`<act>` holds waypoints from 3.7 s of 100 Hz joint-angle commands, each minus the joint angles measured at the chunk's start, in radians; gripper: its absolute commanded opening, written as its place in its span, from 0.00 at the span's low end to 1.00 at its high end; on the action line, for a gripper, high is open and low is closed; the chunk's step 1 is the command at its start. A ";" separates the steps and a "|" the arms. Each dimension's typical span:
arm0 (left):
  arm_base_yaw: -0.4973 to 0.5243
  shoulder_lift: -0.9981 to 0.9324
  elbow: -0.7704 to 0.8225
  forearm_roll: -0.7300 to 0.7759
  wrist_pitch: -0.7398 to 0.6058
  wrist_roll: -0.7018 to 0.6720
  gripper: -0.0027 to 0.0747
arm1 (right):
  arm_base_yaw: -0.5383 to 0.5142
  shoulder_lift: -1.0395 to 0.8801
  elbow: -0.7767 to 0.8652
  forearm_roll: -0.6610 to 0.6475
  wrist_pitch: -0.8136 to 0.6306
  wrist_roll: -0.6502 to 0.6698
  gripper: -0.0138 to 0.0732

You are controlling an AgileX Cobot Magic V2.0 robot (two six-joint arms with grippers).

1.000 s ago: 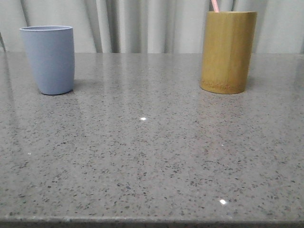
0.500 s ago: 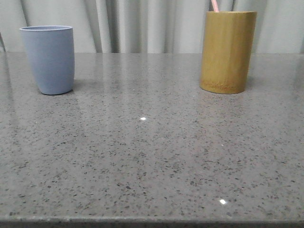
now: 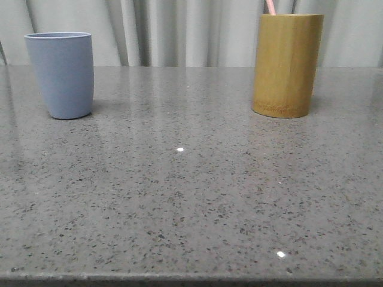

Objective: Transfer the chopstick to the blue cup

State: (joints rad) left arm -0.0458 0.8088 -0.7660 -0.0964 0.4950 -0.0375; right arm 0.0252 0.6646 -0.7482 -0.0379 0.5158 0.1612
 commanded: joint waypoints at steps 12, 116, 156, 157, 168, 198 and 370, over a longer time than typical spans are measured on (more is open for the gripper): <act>0.001 0.005 -0.040 -0.013 -0.073 -0.004 0.58 | -0.005 0.009 -0.035 -0.011 -0.082 -0.005 0.54; -0.046 0.558 -0.672 -0.076 0.427 0.050 0.58 | -0.005 0.009 -0.033 -0.011 -0.088 -0.004 0.54; -0.139 0.746 -0.808 -0.073 0.478 0.052 0.58 | -0.005 0.009 -0.033 -0.011 -0.088 -0.004 0.54; -0.139 0.749 -0.808 -0.073 0.478 0.052 0.58 | -0.005 0.009 -0.033 -0.011 -0.088 -0.004 0.54; -0.139 0.774 -0.808 -0.073 0.482 0.052 0.58 | -0.005 0.009 -0.033 -0.011 -0.088 -0.004 0.54; -0.139 0.840 -0.809 -0.077 0.487 0.052 0.58 | -0.005 0.009 -0.033 -0.011 -0.088 -0.004 0.54; -0.448 1.134 -1.221 -0.172 0.554 0.097 0.01 | -0.005 0.009 -0.033 -0.011 -0.088 -0.004 0.54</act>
State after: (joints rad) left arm -0.4882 1.9915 -1.9499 -0.2452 1.0770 0.0601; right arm 0.0252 0.6666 -0.7482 -0.0379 0.5083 0.1612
